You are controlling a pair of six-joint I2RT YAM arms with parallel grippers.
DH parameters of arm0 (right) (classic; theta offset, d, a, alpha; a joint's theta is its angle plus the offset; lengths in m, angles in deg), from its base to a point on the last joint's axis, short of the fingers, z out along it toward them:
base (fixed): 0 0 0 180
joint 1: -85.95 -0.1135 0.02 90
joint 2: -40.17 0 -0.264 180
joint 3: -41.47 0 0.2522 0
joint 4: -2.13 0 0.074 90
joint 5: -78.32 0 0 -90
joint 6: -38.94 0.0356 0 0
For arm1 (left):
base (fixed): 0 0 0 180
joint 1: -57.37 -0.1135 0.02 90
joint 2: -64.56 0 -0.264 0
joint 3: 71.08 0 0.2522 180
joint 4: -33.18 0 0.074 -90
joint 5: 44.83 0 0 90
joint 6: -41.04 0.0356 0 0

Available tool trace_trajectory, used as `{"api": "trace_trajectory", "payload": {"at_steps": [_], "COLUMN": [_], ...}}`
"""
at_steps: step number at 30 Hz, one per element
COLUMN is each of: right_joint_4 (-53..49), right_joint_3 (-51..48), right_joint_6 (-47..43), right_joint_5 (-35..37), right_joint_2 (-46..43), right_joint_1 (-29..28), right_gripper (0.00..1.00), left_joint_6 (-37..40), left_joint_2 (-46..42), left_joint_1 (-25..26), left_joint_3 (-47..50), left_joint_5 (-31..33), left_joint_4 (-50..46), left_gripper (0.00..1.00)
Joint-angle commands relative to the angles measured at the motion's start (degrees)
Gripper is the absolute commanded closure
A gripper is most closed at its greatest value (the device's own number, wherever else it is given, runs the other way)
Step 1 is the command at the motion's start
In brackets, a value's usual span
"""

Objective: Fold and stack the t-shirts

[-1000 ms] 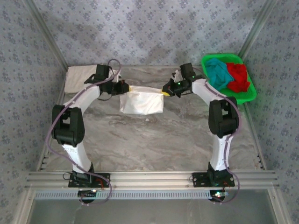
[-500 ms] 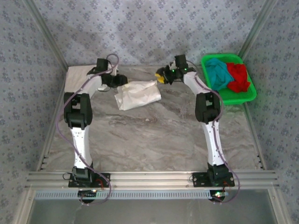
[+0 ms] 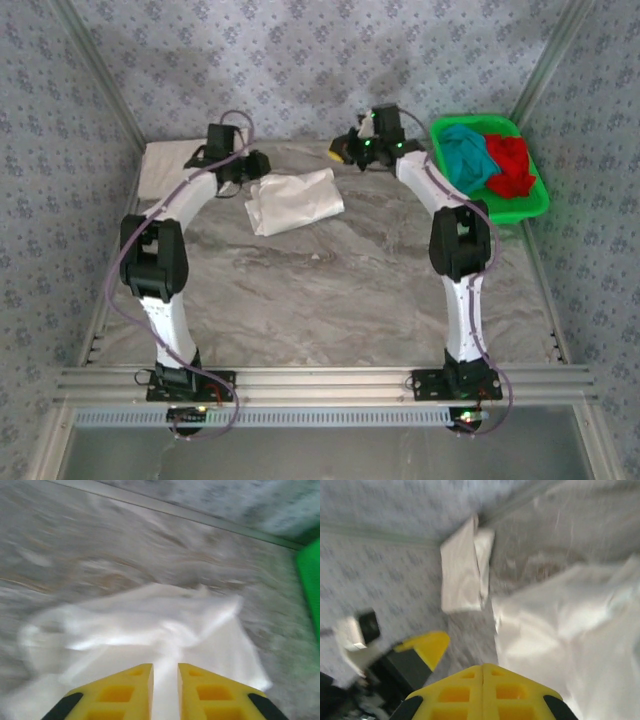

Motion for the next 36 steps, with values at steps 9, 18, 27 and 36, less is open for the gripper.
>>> {"api": "trace_trajectory", "payload": {"at_steps": [9,18,27,36], "right_joint_4": [9.4,15.2,22.5,23.0], "right_joint_3": [2.1,-7.0,-26.8,-36.3], "right_joint_6": [-1.2,-1.2,1.9,5.1], "right_joint_5": [-2.5,0.8,3.4,6.2], "right_joint_2": [16.4,16.5,3.7,-8.1], "right_joint_1": [-5.3,-4.6,-4.7,-6.2], "right_gripper": [1.00,1.00,1.00,1.00], "left_joint_6": [-3.7,-7.0,-4.8,-6.3], "left_joint_2": [16.5,20.3,3.5,-9.5], "left_joint_1": [0.2,-0.2,2.5,5.1], "left_joint_3": [-5.1,-6.2,7.6,23.0], "left_joint_5": [1.3,1.8,1.5,3.6], "left_joint_4": [3.7,4.6,8.8,13.7], "left_gripper": [0.89,0.86,0.81,0.80]}}
